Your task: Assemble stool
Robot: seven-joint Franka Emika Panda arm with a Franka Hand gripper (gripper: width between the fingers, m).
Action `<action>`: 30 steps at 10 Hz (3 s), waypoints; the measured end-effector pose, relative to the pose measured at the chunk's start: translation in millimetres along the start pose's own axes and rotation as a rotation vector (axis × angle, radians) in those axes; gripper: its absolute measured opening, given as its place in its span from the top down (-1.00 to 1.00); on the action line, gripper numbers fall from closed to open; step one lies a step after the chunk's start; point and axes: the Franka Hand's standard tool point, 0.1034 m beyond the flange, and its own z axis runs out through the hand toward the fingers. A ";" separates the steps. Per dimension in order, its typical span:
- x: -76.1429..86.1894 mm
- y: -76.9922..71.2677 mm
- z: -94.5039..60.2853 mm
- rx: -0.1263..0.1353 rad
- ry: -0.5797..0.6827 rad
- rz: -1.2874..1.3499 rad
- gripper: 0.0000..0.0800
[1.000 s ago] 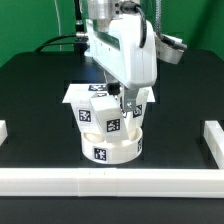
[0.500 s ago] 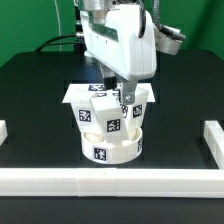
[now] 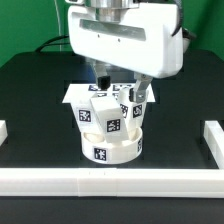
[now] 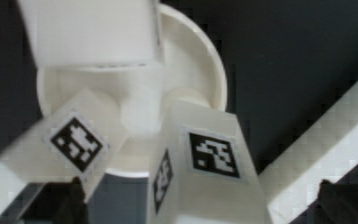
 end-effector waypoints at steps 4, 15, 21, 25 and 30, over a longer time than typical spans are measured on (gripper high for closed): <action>0.8 -0.2 -2.0 0.002 0.000 -0.254 -0.62; -1.3 13.4 -13.8 -0.014 -0.070 -1.119 -0.62; 4.8 18.5 -14.6 -0.033 -0.080 -1.582 -0.62; 17.6 19.4 -15.8 -0.077 -0.095 -1.921 -0.62; 27.6 18.9 -16.8 -0.136 -0.125 -2.211 -0.62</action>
Offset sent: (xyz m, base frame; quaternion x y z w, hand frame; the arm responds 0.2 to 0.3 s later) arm 0.0000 0.0000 0.0000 0.0000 0.0000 -0.1296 0.9916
